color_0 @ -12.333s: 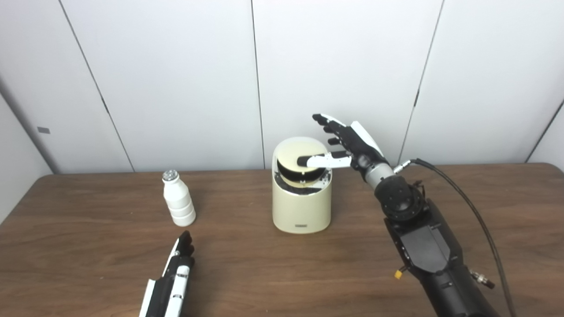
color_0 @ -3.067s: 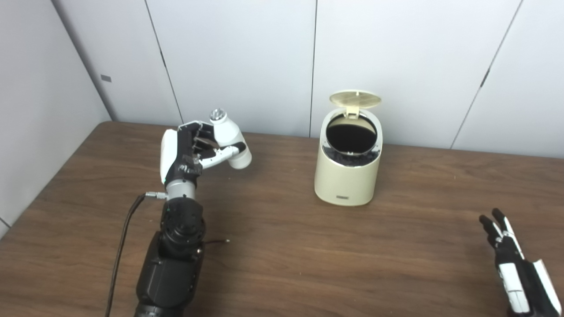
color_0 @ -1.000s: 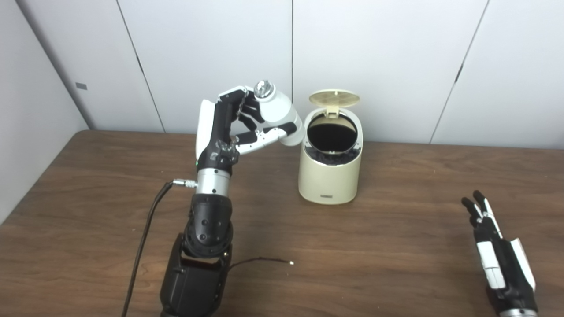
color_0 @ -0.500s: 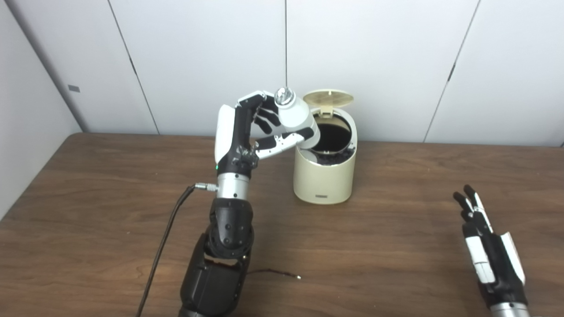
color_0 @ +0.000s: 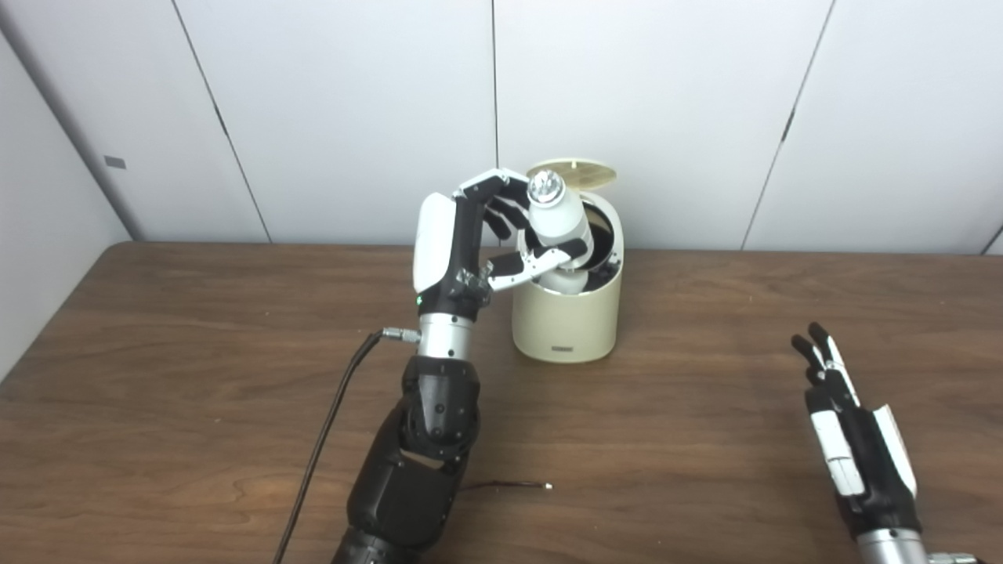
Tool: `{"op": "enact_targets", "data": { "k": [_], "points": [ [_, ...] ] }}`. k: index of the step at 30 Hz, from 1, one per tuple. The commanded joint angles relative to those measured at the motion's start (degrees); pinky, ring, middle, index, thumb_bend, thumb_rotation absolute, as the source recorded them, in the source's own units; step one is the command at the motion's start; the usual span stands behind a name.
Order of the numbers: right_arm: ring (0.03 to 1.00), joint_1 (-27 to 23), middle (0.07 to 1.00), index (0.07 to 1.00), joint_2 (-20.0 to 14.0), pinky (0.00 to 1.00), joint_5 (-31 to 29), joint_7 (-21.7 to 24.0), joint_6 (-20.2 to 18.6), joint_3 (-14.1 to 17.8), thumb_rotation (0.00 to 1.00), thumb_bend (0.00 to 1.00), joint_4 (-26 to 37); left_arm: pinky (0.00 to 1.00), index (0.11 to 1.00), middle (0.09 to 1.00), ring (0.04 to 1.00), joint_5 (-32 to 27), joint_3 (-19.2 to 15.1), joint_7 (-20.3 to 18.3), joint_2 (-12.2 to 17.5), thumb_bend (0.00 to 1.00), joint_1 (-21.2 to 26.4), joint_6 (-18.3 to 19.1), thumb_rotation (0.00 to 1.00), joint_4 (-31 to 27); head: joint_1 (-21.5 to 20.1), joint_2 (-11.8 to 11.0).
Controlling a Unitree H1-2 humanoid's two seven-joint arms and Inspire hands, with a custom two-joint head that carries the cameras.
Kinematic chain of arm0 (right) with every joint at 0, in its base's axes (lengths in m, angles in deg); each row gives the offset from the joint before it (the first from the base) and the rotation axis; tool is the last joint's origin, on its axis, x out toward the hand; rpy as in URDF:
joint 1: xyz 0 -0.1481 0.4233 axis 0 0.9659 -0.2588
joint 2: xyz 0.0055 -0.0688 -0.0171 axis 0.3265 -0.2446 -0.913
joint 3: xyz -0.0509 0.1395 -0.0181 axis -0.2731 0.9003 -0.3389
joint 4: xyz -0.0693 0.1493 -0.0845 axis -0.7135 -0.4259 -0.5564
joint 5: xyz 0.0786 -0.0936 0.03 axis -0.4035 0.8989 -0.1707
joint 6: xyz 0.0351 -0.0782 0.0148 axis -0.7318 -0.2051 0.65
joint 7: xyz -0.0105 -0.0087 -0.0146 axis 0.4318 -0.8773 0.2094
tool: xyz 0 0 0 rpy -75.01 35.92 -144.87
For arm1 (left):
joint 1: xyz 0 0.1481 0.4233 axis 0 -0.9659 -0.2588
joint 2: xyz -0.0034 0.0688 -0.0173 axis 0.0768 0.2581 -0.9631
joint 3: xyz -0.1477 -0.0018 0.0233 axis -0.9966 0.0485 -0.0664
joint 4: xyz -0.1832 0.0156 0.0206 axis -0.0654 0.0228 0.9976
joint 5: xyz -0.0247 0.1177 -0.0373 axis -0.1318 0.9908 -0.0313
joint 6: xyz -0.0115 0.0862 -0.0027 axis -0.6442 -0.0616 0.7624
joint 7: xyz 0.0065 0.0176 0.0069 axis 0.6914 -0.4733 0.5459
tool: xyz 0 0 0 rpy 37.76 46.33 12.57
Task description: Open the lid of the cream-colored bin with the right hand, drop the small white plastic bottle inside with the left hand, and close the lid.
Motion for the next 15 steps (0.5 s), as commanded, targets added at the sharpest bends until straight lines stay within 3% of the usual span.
{"op": "enact_targets", "data": {
  "k": [1, 15],
  "points": [
    [0.99, 3.2, 0.949, 0.979, 3.4, 1.0, -0.7, -0.9, -0.2, -1.9, 1.0, 0.58, -3.9, 0.34, 0.497, 0.518, 0.429, 1.8, 0.4, 2.4, -0.2, 0.47, 3.6, -2.4, 0.0, 0.2, 0.0, 0.1],
    [0.954, 3.2, 0.931, 0.963, 3.6, 0.97, 0.8, -1.7, -0.6, -2.3, 1.0, 0.58, -4.2, 0.35, 0.495, 0.514, 0.431, 4.9, 1.8, 7.8, 1.8, 0.48, 7.1, -7.3, 0.0, 8.9, -0.4, -0.1]
  ]
}}
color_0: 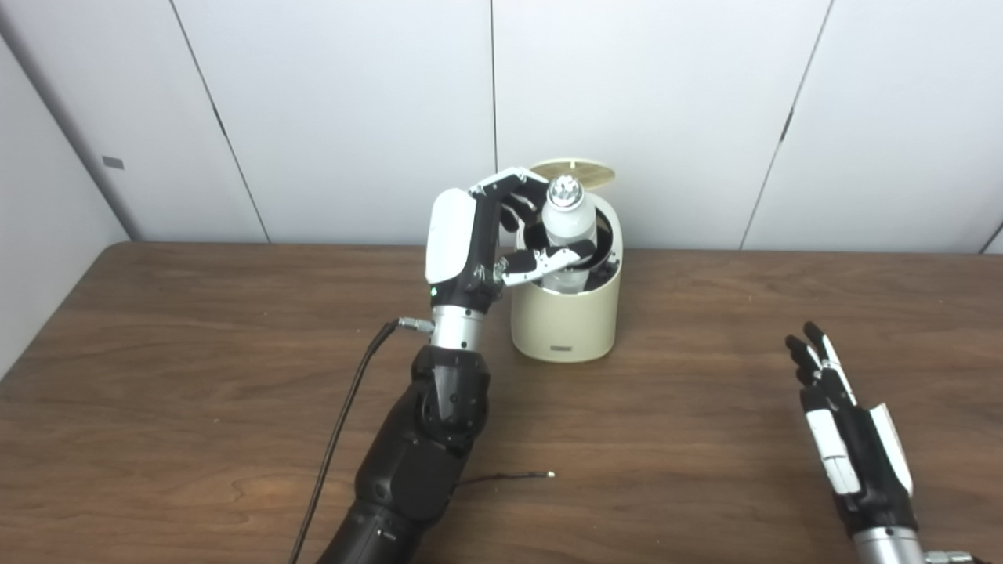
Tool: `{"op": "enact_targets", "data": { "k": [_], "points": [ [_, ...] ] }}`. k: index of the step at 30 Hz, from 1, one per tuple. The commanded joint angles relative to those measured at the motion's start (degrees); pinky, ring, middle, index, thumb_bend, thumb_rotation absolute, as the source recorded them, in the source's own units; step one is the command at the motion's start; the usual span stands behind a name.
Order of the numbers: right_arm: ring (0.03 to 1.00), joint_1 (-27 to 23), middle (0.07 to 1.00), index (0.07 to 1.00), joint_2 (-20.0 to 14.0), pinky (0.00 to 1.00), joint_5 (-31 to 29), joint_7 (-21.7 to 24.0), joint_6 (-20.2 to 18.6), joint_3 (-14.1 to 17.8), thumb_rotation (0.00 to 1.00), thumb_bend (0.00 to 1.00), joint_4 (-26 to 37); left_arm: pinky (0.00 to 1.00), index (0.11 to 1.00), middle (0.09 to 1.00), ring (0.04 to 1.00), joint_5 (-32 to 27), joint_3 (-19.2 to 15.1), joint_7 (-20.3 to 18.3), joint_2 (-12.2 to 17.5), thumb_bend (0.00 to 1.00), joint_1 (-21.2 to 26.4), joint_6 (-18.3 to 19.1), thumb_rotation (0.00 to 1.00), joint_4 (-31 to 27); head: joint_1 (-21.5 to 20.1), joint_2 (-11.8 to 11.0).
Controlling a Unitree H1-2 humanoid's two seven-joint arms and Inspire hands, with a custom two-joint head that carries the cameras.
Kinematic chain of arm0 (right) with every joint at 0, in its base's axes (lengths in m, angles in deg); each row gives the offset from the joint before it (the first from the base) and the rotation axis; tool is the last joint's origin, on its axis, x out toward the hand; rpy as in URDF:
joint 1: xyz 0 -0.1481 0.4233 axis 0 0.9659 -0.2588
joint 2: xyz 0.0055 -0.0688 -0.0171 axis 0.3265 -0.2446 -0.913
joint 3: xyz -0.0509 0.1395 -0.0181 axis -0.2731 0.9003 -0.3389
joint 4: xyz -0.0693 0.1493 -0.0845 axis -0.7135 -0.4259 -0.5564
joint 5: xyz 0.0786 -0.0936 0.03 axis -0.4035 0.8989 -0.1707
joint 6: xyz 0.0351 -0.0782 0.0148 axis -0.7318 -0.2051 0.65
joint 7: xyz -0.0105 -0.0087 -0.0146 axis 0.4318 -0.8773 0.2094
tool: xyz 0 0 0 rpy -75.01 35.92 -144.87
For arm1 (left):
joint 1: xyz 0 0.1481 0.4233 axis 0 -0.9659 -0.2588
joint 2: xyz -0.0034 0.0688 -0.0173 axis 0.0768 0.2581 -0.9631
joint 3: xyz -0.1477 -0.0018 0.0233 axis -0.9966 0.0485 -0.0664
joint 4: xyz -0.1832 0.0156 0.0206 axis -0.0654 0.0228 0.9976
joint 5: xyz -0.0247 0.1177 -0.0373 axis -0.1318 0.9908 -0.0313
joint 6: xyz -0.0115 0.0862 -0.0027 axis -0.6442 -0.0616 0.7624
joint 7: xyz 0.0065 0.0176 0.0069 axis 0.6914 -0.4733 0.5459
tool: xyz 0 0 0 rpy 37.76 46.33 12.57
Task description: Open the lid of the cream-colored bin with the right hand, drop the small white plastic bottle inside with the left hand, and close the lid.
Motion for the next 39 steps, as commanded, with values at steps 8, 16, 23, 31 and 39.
{"op": "enact_targets", "data": {
  "k": [8, 16, 23, 31, 39],
  "points": [
    [0.956, 3.5, 0.935, 0.96, 3.5, 0.95, -1.4, -0.6, 0.1, -2.2, 1.0, 0.56, -4.2, 0.35, 0.498, 0.512, 0.425, 1.1, 0.4, 3.2, 0.3, 0.47, 4.4, -3.1, 0.0, 1.2, 0.2, -0.1],
    [0.955, 3.5, 0.93, 0.964, 3.2, 0.97, -1.0, -0.8, -0.3, -2.2, 1.0, 0.57, -3.9, 0.36, 0.493, 0.504, 0.429, 1.1, 0.7, 3.0, 0.5, 0.48, 4.2, -2.6, 0.0, 1.0, 0.5, 0.1],
    [0.951, 3.4, 0.919, 0.964, 3.1, 0.99, -0.4, -1.1, -0.3, -2.3, 1.0, 0.58, -3.9, 0.37, 0.512, 0.509, 0.42, 1.8, 0.8, 2.3, 0.8, 0.48, 3.8, -0.7, 0.0, 0.2, 0.7, 0.2],
    [0.947, 3.3, 0.914, 0.967, 3.1, 0.99, -1.2, -0.9, -0.1, -2.2, 1.0, 0.59, -4.1, 0.55, 0.493, 0.501, 0.57, 1.2, 0.9, -0.6, 0.7, 0.52, 3.3, 2.6, 0.0, -1.4, 0.8, 0.1],
    [0.932, 3.4, 0.905, 0.949, 3.1, 0.95, -2.0, -0.7, 0.6, -2.2, 1.0, 0.58, -4.2, 0.55, 0.57, 0.658, 0.624, 0.7, 0.6, -2.6, -0.1, 0.73, 3.0, 5.2, 0.02, -3.9, 0.6, 0.2]
  ]
}}
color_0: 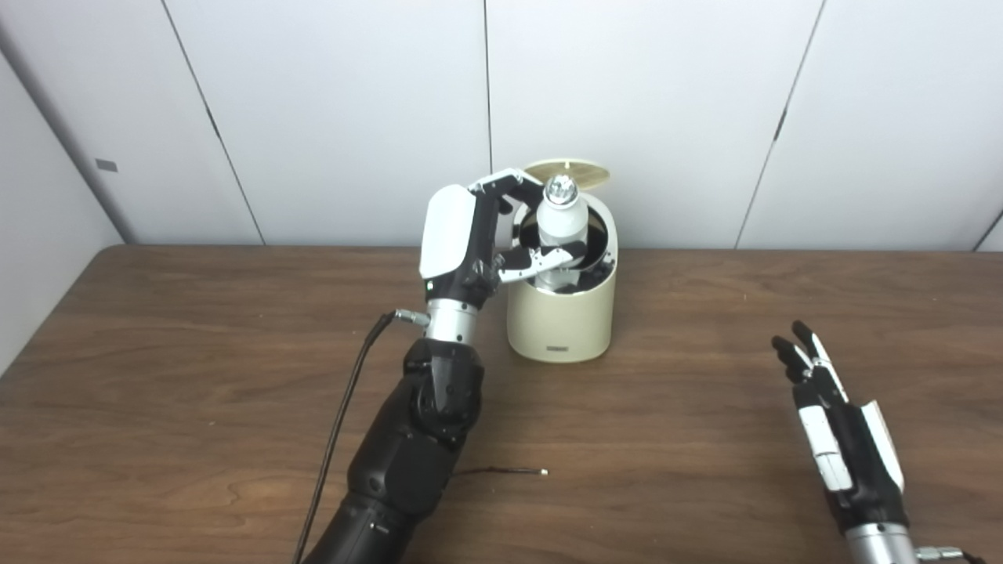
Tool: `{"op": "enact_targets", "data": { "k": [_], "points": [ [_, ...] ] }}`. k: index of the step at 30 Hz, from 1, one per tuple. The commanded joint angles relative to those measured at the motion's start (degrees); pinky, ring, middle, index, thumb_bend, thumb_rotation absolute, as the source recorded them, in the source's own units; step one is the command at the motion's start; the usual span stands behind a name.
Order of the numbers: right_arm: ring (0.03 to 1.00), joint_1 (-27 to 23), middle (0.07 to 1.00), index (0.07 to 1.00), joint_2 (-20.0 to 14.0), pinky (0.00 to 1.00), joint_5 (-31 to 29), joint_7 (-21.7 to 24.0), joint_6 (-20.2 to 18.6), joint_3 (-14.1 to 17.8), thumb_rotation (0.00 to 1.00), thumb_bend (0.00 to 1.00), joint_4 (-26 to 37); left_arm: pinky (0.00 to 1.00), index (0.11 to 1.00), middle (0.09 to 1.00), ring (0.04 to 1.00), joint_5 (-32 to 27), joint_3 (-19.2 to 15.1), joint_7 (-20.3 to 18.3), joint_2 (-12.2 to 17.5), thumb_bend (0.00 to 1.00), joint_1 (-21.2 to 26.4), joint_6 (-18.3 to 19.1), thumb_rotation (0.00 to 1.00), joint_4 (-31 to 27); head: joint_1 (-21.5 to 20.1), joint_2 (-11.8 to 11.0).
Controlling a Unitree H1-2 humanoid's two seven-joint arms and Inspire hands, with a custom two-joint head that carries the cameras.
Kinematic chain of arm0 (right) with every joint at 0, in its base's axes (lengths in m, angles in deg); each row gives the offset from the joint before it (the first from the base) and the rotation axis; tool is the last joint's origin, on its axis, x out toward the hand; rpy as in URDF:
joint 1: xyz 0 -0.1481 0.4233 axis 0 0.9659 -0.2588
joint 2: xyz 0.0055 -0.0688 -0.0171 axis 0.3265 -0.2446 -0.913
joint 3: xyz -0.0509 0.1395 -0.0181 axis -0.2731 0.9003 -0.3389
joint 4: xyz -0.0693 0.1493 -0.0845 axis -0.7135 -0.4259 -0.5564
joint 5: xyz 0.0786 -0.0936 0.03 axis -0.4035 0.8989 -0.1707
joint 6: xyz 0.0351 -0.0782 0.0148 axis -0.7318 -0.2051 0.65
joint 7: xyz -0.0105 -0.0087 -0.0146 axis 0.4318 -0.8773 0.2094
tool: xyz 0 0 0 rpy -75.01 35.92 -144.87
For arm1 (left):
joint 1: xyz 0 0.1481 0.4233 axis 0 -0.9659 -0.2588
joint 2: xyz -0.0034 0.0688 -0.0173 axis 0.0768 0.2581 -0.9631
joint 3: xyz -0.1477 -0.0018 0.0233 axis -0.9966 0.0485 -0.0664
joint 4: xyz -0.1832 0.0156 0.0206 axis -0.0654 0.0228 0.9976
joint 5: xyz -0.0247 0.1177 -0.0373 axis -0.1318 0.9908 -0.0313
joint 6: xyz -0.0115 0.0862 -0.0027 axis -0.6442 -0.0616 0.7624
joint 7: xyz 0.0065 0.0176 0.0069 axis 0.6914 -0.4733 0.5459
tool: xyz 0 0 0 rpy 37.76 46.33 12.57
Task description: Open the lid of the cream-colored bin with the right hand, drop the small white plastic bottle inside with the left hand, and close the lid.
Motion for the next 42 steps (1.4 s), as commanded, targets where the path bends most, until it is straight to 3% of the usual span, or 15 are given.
{"op": "enact_targets", "data": {
  "k": [1, 2, 5, 15, 22, 25, 26, 27, 29, 38, 42],
  "points": [
    [0.93, 3.4, 0.905, 0.949, 2.9, 0.95, -1.2, -0.5, 1.0, -1.7, 1.0, 0.57, -4.5, 0.54, 0.613, 0.661, 0.618, -0.4, -0.2, 0.3, -0.5, 0.83, 2.3, 0.0, 0.01, -2.3, 0.0, 0.1],
    [0.929, 3.4, 0.904, 0.949, 2.9, 0.94, -1.1, -0.6, 1.0, -1.7, 1.0, 0.58, -4.5, 0.52, 0.648, 0.667, 0.607, -0.5, -0.2, 0.3, -0.7, 0.92, 2.3, 0.0, 0.0, -2.4, 0.0, 0.1],
    [0.922, 3.4, 0.898, 0.947, 2.9, 0.94, -0.6, -0.9, 1.0, -1.6, 1.0, 0.57, -4.7, 0.49, 0.687, 0.684, 0.589, -0.7, -0.2, 0.1, -0.9, 0.99, 2.1, 0.1, 0.01, -2.7, 0.0, 0.1],
    [0.931, 3.3, 0.904, 0.959, 2.6, 0.96, -0.9, -0.6, 0.3, -1.4, 1.0, 0.59, -4.9, 0.49, 0.709, 0.723, 0.575, -0.7, 0.2, -0.3, -0.5, 1.0, 1.7, 0.7, 0.02, -3.5, 0.2, 0.2],
    [0.936, 3.3, 0.902, 0.96, 2.4, 0.98, -0.1, -0.8, -0.2, -1.5, 1.0, 0.57, -5.0, 0.49, 0.681, 0.691, 0.552, -1.2, 0.0, 0.4, -0.5, 0.98, 1.7, -0.2, 0.01, -3.2, 0.4, 0.2],
    [0.938, 3.2, 0.901, 0.963, 2.4, 0.99, -0.5, -0.8, -0.1, -1.3, 1.0, 0.58, -5.3, 0.42, 0.586, 0.596, 0.478, -2.5, -0.3, 1.4, -0.7, 0.94, 1.6, -2.3, 0.0, -2.9, 0.4, 0.3],
    [0.936, 3.2, 0.9, 0.964, 2.5, 0.99, -0.7, -0.7, -0.1, -1.3, 1.0, 0.58, -5.3, 0.4, 0.539, 0.576, 0.458, -3.2, -0.6, 1.5, -0.9, 0.73, 1.5, -3.0, 0.02, -2.7, 0.4, 0.3],
    [0.936, 3.3, 0.899, 0.963, 2.5, 0.99, -0.6, -0.8, -0.3, -1.3, 1.0, 0.57, -5.2, 0.38, 0.502, 0.542, 0.437, -4.1, -0.9, 1.7, -1.1, 0.61, 1.4, -3.7, 0.01, -2.6, 0.4, 0.3],
    [0.934, 3.3, 0.898, 0.965, 2.4, 0.99, -0.4, -0.8, -0.2, -1.3, 1.0, 0.57, -5.3, 0.37, 0.49, 0.545, 0.423, -5.3, -1.4, 1.9, -1.4, 0.53, 1.3, -4.9, 0.0, -2.4, 0.4, 0.3],
    [0.934, 3.2, 0.897, 0.968, 2.3, 1.0, -0.5, -0.8, 0.0, -1.3, 1.0, 0.58, -5.6, 0.36, 0.453, 0.509, 0.427, -7.3, -3.0, 3.3, -1.9, 0.48, 1.1, -9.0, 0.0, -2.2, 0.8, 0.2],
    [0.931, 3.2, 0.897, 0.969, 2.1, 1.0, 0.1, -0.9, 0.0, -1.3, 1.0, 0.56, -5.7, 0.36, 0.438, 0.498, 0.425, -8.1, -3.6, 2.6, -2.2, 0.48, 0.5, -8.7, 0.0, -3.9, 0.9, 0.2]
  ]
}}
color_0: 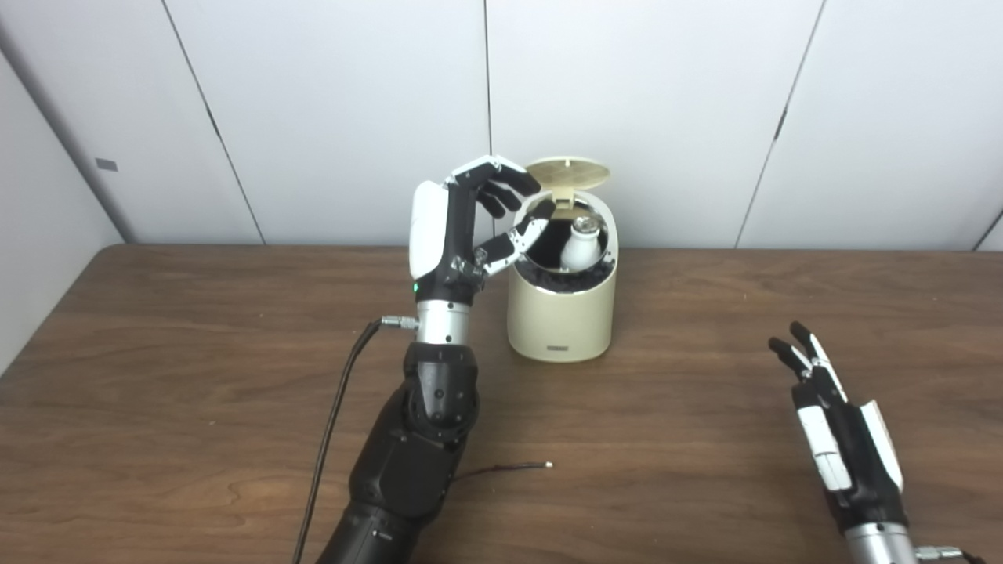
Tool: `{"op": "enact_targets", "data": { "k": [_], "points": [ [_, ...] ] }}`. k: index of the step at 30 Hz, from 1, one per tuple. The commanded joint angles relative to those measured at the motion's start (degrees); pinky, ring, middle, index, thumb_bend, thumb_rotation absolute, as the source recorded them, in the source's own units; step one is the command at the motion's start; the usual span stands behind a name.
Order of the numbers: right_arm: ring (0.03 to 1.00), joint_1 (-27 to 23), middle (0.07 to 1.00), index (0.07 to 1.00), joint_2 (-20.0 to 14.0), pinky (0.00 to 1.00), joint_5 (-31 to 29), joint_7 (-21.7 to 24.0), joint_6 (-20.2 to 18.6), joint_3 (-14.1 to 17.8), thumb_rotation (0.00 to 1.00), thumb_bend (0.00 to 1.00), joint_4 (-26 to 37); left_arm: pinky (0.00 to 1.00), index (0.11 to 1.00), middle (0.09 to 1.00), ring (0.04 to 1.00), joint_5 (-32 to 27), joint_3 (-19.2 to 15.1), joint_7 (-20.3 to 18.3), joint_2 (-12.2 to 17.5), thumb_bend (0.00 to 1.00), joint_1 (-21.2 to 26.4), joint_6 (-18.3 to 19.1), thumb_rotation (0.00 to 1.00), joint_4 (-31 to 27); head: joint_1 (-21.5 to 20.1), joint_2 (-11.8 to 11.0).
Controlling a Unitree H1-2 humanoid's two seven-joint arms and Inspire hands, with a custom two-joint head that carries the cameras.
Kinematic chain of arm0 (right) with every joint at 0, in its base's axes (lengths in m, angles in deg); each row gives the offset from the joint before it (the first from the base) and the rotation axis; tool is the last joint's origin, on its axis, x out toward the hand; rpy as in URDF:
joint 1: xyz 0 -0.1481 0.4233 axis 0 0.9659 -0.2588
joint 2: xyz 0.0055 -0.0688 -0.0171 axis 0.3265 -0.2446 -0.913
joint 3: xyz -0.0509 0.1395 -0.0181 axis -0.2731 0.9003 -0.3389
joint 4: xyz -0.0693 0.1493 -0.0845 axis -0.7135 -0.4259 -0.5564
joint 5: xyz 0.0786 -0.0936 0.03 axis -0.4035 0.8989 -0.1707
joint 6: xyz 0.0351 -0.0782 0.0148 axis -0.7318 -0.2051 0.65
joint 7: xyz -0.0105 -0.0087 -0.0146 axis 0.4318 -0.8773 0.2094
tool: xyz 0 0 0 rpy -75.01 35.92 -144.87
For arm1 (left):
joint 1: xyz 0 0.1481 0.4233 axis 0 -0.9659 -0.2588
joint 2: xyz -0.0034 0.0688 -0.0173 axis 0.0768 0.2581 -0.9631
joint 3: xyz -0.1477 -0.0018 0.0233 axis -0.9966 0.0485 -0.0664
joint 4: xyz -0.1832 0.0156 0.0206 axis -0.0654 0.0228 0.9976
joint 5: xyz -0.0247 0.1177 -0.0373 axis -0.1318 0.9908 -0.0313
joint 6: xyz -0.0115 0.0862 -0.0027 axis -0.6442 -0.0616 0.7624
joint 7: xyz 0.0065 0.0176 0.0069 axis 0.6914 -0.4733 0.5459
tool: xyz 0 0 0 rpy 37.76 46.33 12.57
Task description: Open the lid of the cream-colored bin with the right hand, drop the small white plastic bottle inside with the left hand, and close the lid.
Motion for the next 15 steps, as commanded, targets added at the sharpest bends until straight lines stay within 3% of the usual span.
{"op": "enact_targets", "data": {
  "k": [1, 7, 12, 15],
  "points": [
    [0.933, 3.2, 0.898, 0.969, 2.1, 1.0, -0.4, -0.7, 0.2, -1.3, 1.0, 0.56, -5.6, 0.35, 0.439, 0.497, 0.426, -0.5, -0.3, 0.0, -0.5, 0.48, 1.5, -1.6, 0.0, -3.2, 0.1, 0.1],
    [0.936, 3.4, 0.9, 0.967, 2.2, 0.98, -1.3, -0.4, 0.3, -1.3, 1.0, 0.57, -5.1, 0.35, 0.447, 0.492, 0.424, -1.9, -1.0, -2.7, 0.8, 0.48, -0.4, -1.0, 0.0, -8.3, 0.0, 0.4],
    [0.934, 3.5, 0.905, 0.965, 2.6, 0.96, -3.0, 0.0, 0.2, -1.3, 1.0, 0.56, -4.8, 0.36, 0.464, 0.508, 0.435, -2.5, -3.4, -6.3, 3.2, 0.48, -3.8, 3.9, 0.0, -14.5, -0.1, 0.6],
    [0.931, 3.5, 0.904, 0.963, 2.7, 0.94, -3.1, -0.1, 0.7, -1.3, 1.0, 0.57, -4.7, 0.35, 0.491, 0.51, 0.453, -6.1, -5.8, -8.9, 3.9, 0.48, -5.7, 7.3, 0.0, -17.2, -0.2, 0.9]
  ]
}}
